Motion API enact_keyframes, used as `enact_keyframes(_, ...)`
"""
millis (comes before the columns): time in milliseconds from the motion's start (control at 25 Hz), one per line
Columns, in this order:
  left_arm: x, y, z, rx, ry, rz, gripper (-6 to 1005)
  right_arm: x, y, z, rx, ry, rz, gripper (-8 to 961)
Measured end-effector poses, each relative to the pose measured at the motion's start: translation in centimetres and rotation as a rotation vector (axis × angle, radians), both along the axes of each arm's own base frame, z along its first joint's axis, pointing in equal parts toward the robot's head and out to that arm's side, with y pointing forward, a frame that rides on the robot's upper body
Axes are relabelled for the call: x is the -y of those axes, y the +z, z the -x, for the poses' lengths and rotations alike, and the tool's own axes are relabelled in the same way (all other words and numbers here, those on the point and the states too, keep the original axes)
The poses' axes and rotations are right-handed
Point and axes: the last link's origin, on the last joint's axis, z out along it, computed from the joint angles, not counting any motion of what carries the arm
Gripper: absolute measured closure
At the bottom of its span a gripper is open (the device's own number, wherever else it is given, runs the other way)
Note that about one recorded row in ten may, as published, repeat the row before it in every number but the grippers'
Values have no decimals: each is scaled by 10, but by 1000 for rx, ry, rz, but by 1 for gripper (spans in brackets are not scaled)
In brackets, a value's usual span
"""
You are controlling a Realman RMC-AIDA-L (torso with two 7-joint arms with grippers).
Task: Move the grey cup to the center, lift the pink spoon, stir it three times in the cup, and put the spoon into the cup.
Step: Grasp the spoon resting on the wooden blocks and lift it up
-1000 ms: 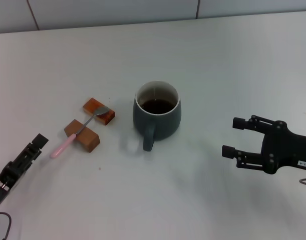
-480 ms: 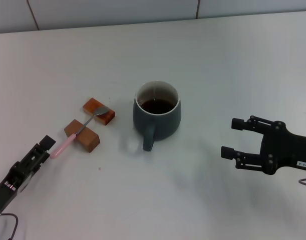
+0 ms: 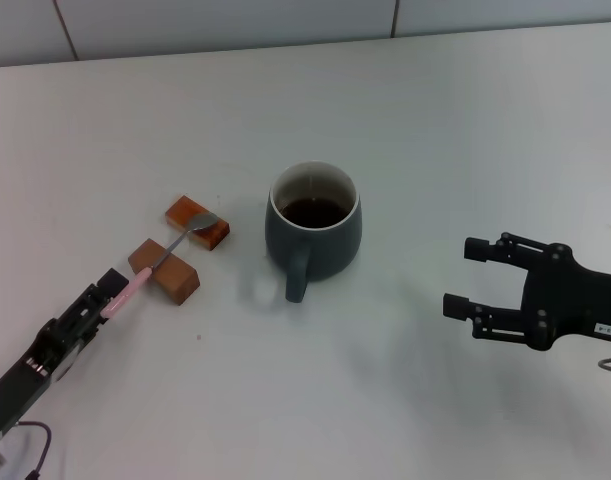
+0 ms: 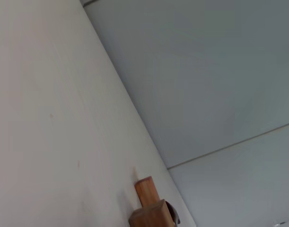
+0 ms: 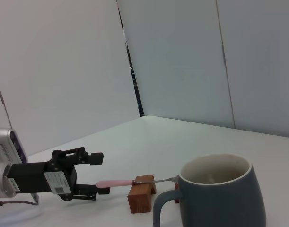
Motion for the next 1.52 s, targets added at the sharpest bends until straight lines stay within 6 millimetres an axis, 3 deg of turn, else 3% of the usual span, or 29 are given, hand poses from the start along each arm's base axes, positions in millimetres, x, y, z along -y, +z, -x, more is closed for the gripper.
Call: enact_keyframes(1520, -15, -7, -7, 29, 2, 43, 266, 0, 0, -2, 7, -10, -4, 135)
